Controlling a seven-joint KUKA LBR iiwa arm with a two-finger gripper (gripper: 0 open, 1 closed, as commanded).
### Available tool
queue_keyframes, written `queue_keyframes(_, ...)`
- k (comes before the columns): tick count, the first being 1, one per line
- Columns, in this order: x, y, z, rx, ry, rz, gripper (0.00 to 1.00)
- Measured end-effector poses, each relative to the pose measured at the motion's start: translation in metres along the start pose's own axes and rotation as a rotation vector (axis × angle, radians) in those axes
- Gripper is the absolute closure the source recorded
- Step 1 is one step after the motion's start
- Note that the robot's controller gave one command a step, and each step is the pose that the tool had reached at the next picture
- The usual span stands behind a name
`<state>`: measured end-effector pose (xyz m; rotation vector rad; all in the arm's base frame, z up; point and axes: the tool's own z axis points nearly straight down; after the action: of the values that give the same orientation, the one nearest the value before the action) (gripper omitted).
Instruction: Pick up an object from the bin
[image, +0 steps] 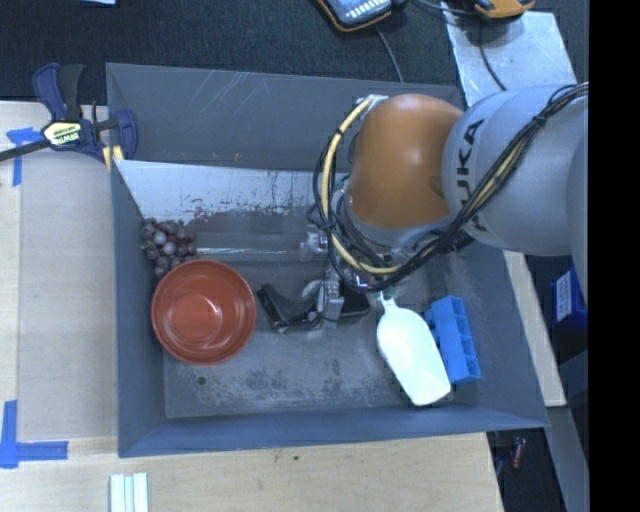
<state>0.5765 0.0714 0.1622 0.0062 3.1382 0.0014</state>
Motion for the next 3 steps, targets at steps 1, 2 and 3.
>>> queue_keyframes(1,0.0,0.0,0.0,0.0,0.0,0.0,0.0)
queue_keyframes(2,0.002,-0.004,0.049,-0.001,-0.002,0.076,0.0)
queue_keyframes(3,-0.004,0.015,0.076,-0.001,-0.003,0.064,1.0)
